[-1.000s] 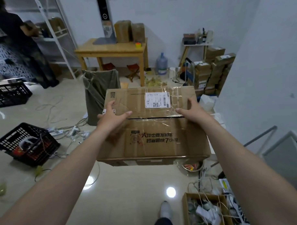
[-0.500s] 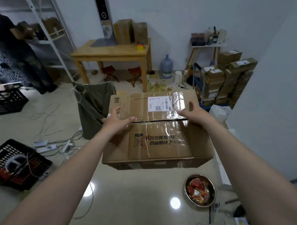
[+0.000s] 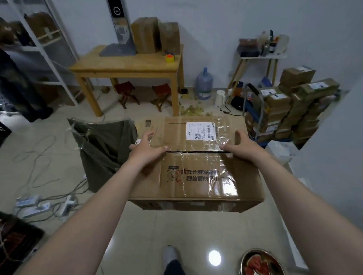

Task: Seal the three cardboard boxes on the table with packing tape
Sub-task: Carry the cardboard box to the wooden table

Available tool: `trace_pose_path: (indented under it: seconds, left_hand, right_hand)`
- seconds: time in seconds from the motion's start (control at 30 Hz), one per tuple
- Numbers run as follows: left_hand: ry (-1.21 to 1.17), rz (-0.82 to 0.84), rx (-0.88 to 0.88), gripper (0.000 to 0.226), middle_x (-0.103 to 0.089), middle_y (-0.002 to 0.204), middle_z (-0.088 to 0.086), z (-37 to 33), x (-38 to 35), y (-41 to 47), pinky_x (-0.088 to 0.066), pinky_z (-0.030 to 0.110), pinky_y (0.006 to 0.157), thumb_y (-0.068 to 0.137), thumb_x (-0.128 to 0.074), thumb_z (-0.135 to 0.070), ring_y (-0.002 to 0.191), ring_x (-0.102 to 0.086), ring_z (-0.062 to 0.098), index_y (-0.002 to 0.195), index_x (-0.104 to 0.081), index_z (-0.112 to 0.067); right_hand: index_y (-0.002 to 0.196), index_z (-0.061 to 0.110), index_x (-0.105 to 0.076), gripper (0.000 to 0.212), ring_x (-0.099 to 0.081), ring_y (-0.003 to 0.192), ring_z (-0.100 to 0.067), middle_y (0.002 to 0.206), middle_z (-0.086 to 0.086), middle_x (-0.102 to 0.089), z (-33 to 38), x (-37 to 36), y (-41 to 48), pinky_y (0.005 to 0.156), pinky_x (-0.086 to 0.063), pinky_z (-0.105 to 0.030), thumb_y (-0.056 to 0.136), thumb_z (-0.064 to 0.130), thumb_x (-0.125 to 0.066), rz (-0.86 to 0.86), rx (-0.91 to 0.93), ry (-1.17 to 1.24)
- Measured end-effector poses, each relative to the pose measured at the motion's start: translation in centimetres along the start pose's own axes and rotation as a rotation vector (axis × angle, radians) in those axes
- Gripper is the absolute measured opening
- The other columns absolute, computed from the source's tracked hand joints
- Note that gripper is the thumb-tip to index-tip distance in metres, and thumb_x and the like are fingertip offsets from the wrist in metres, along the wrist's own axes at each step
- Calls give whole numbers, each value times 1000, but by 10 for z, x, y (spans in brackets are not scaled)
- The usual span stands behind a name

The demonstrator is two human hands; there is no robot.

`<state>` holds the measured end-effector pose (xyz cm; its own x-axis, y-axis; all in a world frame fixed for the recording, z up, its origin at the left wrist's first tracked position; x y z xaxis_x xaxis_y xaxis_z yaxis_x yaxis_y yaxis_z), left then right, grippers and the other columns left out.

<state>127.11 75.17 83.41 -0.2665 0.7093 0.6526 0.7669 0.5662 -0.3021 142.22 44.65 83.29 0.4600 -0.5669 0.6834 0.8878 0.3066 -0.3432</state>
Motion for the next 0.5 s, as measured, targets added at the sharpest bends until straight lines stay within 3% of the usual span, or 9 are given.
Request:
trace_pose_path:
  seconds: [0.23, 0.37, 0.5]
  left_hand:
    - [11, 56, 10, 82, -30, 156, 17, -39, 42, 171, -39, 45, 109, 83, -75, -55, 140, -35, 37, 152, -32, -44]
    - [46, 66, -5, 98, -36, 155, 11, -73, 53, 250, -48, 49, 105, 59, -73, -75, 128, -50, 36, 145, -31, -54]
    - [43, 64, -31, 90, -36, 152, 11, -110, 44, 329, -46, 43, 101, 71, -75, -67, 129, -49, 36, 147, -30, -54]
  right_hand:
    - [160, 25, -13, 112, -39, 143, -31, 163, -3, -28, 70, -6, 136, 116, -35, -46, 76, 64, -75, 26, -66, 72]
    - [160, 25, -12, 110, -36, 145, -31, 164, -2, -27, 94, 5, 203, 116, -33, -45, 78, 64, -74, -8, -71, 95]
    - [160, 25, -15, 109, -30, 147, -33, 164, -4, -27, 103, 26, 283, 119, -29, -49, 77, 63, -75, -58, -73, 102]
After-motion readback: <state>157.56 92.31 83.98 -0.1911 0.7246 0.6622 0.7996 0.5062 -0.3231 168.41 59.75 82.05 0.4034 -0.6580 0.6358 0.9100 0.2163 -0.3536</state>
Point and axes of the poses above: each hand's wrist, its own y-axis towards the middle knuckle, its own x-axis out of the back of the hand, z = x × y, the point moved 5 cm from there along y, towards the middle knuckle
